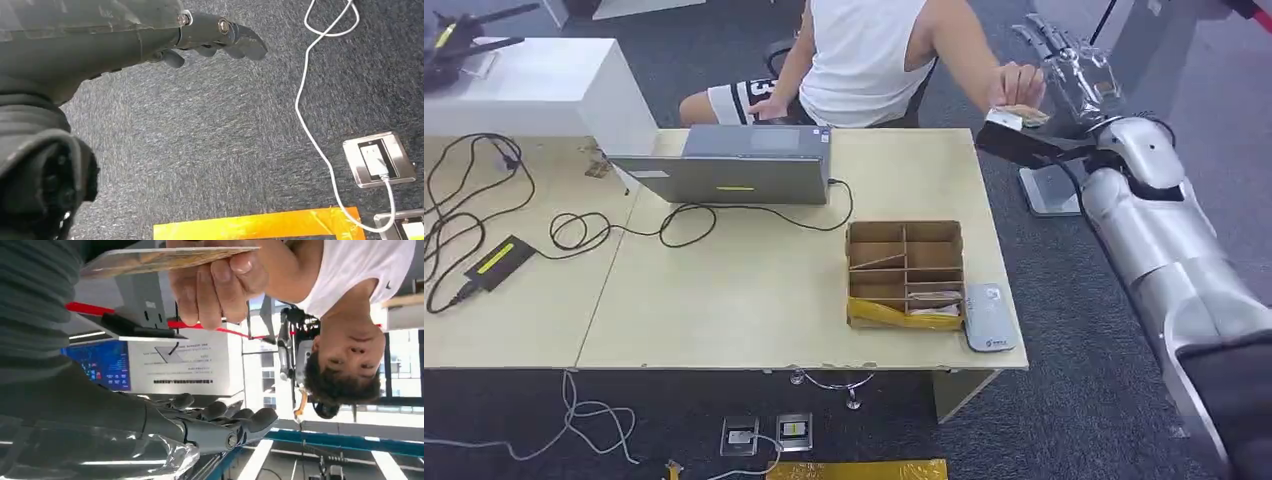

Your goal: Pass the card to the sensor for recognition and then transmit it.

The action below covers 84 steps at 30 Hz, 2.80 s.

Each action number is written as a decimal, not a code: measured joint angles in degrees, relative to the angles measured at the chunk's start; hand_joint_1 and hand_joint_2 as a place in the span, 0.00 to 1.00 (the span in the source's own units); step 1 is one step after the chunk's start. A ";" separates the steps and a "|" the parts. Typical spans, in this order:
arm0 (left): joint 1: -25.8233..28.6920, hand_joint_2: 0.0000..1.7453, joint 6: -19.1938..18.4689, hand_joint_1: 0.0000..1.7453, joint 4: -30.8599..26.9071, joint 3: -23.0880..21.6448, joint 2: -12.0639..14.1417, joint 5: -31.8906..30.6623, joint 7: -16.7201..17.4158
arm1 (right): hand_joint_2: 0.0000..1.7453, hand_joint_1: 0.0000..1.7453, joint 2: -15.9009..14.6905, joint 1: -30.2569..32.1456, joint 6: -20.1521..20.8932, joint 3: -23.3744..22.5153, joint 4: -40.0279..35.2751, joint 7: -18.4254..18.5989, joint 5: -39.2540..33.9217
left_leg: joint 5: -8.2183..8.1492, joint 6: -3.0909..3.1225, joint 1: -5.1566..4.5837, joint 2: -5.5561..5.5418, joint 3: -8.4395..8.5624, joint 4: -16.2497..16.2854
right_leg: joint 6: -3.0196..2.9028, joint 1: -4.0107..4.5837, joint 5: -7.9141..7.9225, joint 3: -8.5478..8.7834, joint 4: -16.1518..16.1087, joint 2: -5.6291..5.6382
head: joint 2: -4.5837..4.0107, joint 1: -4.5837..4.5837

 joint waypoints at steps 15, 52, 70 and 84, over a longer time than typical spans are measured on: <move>-0.19 0.00 -1.20 0.00 0.00 -1.05 0.48 -0.17 0.96 | 1.00 0.00 1.20 -0.18 1.03 2.91 3.26 0.11 -0.96 | 0.00 0.00 0.00 0.04 0.01 0.01 | 0.00 0.00 0.00 -0.03 -0.01 0.08 | 0.00 -0.02; -0.17 0.00 -0.44 0.00 0.00 -1.55 0.48 0.20 1.18 | 1.00 1.00 1.29 -0.55 3.80 4.64 3.65 -0.07 -1.86 | -0.01 -0.01 0.00 0.05 0.01 0.01 | 0.00 0.00 0.00 -0.06 -0.01 0.14 | 0.00 0.00; -1.14 0.00 1.84 0.00 -0.79 -1.60 0.17 1.97 0.42 | 1.00 1.00 -0.70 7.23 11.56 -3.51 -3.27 -0.35 -29.59 | -0.01 -0.01 -0.01 0.06 0.04 0.04 | 0.01 0.00 0.01 -0.09 -0.05 0.13 | 0.00 -0.02; -2.00 0.00 5.93 0.00 -3.72 -1.79 0.46 1.18 0.79 | 1.00 1.00 -6.58 19.31 17.09 -10.89 -16.24 4.50 -32.41 | -0.06 0.01 -0.01 0.07 0.05 0.04 | 0.01 -0.02 0.00 -0.04 -0.07 0.16 | 0.00 0.00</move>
